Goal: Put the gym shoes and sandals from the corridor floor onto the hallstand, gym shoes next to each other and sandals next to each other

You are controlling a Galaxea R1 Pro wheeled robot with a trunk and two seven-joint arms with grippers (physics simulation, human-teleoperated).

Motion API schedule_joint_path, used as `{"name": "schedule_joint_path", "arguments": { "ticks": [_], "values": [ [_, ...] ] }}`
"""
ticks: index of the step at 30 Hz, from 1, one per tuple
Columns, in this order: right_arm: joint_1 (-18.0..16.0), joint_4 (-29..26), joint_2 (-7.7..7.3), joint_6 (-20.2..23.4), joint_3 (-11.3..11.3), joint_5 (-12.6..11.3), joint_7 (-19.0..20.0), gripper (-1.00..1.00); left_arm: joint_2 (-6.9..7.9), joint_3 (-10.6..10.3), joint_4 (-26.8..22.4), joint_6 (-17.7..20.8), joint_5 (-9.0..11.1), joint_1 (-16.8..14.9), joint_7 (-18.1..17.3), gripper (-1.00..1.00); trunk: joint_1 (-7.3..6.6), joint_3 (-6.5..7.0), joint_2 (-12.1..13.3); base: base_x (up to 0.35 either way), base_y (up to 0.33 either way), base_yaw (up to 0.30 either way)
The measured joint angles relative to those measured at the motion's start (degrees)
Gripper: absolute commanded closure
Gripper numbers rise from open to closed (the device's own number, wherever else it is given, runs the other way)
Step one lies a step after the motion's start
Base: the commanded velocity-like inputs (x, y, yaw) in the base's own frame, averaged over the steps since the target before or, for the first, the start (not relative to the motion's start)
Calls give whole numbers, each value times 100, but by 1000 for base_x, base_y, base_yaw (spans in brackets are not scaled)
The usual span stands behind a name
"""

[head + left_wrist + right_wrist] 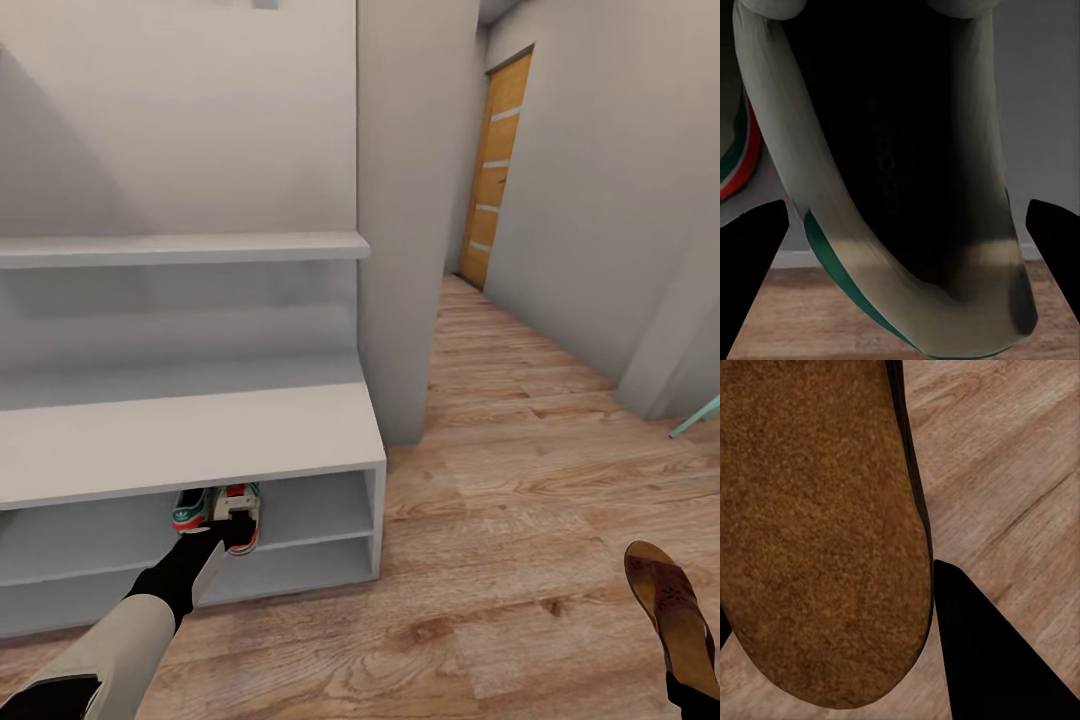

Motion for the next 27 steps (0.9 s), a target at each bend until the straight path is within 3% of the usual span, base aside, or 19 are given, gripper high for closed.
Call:
{"name": "schedule_joint_path", "arguments": {
  "ticks": [27],
  "values": [
    [-1, 1, 0, -1, 0, -1, 0, 100, 9, 2, -2, -8, 1, 1, 0, 100, 0, 0, 0, 49, 8, 13]
  ]
}}
